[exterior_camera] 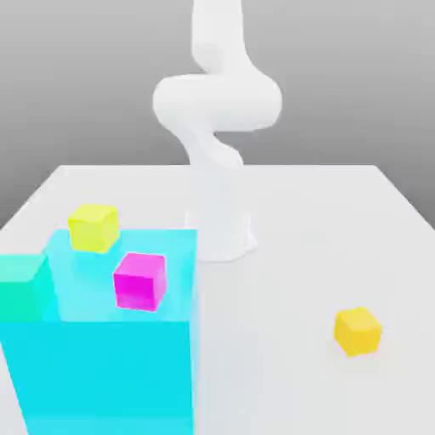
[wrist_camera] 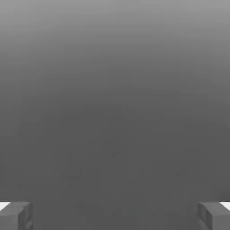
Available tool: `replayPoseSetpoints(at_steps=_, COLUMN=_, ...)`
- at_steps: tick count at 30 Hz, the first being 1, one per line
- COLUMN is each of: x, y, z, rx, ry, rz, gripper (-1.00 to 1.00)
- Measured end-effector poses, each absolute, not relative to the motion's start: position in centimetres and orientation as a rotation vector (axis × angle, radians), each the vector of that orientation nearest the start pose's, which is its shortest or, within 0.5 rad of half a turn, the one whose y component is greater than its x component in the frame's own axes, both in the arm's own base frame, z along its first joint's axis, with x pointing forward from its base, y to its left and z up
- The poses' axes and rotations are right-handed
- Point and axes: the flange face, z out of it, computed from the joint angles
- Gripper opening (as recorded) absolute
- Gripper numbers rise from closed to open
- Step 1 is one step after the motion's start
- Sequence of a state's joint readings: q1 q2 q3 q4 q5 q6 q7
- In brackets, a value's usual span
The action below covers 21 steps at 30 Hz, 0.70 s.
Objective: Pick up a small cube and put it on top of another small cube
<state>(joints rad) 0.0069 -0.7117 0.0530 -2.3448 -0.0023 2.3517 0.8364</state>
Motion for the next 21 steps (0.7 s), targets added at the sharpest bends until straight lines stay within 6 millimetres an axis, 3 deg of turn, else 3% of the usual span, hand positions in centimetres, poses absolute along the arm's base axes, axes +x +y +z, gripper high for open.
replayPoseSetpoints(at_steps=5, x=42.6, y=9.1, z=54.7, rx=-2.666, ry=1.000, rz=-0.744, gripper=0.00)
replayPoseSetpoints(at_steps=10, x=43.1, y=14.6, z=43.2, rx=-2.801, ry=0.954, rz=-0.540, gripper=0.00)
replayPoseSetpoints(at_steps=15, x=40.2, y=19.3, z=32.1, rx=-2.919, ry=0.890, rz=-0.320, gripper=0.00)
replayPoseSetpoints(at_steps=18, x=36.6, y=22.1, z=26.2, rx=-2.985, ry=0.822, rz=-0.178, gripper=0.00)
replayPoseSetpoints(at_steps=21, x=32.7, y=23.6, z=21.0, rx=-3.032, ry=0.782, rz=-0.041, gripper=0.00)
